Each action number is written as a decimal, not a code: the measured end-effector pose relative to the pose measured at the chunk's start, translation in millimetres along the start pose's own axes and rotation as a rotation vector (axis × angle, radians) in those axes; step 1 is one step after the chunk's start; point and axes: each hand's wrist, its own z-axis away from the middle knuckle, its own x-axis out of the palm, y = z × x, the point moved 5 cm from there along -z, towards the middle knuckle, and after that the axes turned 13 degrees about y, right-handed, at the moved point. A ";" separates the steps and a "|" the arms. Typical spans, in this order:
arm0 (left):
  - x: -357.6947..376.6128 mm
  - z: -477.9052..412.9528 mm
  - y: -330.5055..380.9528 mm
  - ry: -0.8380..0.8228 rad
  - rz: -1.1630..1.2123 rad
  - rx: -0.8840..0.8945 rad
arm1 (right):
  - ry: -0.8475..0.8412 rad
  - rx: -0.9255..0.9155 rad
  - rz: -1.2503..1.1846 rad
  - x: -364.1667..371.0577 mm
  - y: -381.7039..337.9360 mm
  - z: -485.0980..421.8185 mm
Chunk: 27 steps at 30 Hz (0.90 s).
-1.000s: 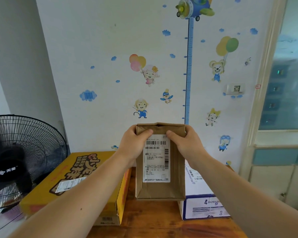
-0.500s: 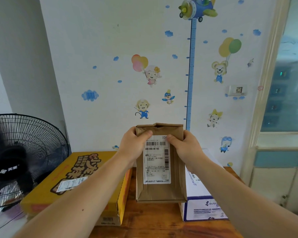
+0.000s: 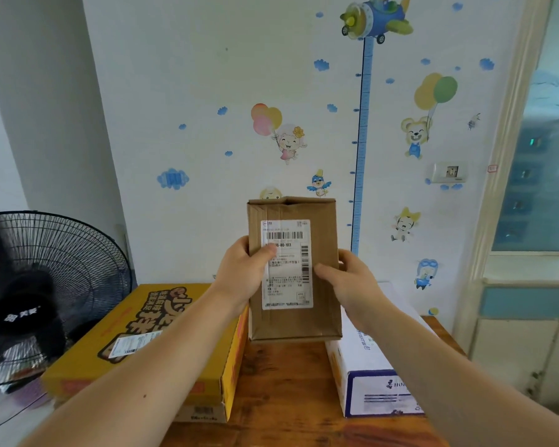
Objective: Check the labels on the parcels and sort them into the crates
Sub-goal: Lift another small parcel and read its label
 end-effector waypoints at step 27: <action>4.4 9.7 -7.2 0.049 -0.029 0.026 | 0.022 -0.005 -0.019 0.6 8.6 -8.1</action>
